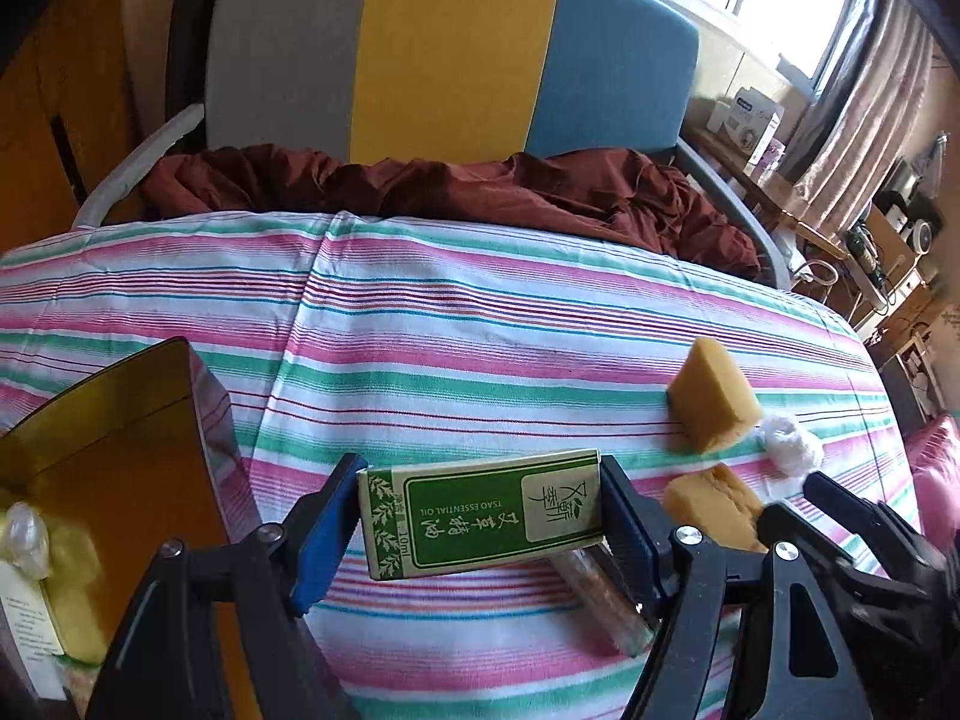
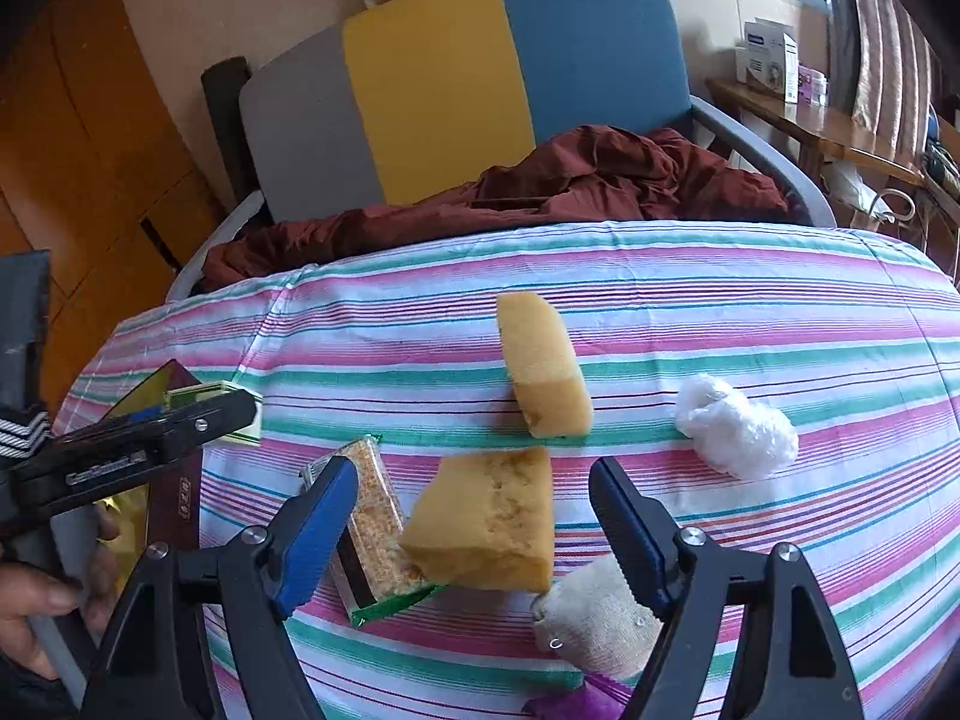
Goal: Organize objects
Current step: 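Lift the green box with the left gripper while the right gripper grasps the yellow sponge, then carry the green box into the gold box and open the left gripper, then carry the yellow sponge into the gold box and release it with the right gripper, then reach the left gripper to the purple snack bag and close on it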
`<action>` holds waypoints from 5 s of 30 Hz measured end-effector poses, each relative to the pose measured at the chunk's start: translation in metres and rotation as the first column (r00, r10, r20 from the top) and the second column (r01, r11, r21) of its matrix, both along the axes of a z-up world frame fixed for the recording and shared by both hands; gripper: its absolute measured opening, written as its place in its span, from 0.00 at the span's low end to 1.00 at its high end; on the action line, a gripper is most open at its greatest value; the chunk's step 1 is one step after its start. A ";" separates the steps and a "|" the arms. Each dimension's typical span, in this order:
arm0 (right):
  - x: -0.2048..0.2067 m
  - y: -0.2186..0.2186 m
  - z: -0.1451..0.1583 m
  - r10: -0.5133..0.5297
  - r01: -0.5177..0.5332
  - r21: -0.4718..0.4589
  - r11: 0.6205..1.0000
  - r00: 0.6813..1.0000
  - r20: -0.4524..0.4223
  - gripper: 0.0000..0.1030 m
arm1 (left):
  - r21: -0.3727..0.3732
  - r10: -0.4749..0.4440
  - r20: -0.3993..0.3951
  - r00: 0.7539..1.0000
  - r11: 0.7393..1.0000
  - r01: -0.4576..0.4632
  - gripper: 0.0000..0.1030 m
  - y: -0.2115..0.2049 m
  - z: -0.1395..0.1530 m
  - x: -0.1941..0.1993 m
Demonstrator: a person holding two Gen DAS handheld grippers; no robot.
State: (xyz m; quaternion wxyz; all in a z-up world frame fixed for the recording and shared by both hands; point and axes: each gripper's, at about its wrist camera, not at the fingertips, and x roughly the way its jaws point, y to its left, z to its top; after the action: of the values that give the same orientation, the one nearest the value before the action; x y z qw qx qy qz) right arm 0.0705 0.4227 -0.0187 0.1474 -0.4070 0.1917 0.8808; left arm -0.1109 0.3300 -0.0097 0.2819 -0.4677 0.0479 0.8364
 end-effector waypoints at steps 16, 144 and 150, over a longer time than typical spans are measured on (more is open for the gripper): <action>-0.013 -0.006 -0.043 0.005 -0.010 0.025 1.000 0.982 0.188 0.56 | 0.060 0.013 -0.121 0.993 0.998 -0.006 0.73 -0.082 0.028 0.062; -0.091 -0.289 0.013 0.473 -0.473 -0.071 0.878 0.881 -0.017 0.82 | 0.068 0.416 -0.213 0.884 0.909 -0.411 0.94 -0.339 0.008 0.084; -0.054 -0.247 0.018 0.389 -0.390 -0.053 0.919 0.921 -0.026 0.82 | 0.053 0.336 -0.224 0.915 0.941 -0.333 0.94 -0.313 0.013 0.089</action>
State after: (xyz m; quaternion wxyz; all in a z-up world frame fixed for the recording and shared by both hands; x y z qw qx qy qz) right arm 0.0164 0.1757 -0.0011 -0.0437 -0.4346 0.1329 0.8897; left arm -0.0216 0.0166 0.0033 0.1304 -0.3673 -0.0062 0.9209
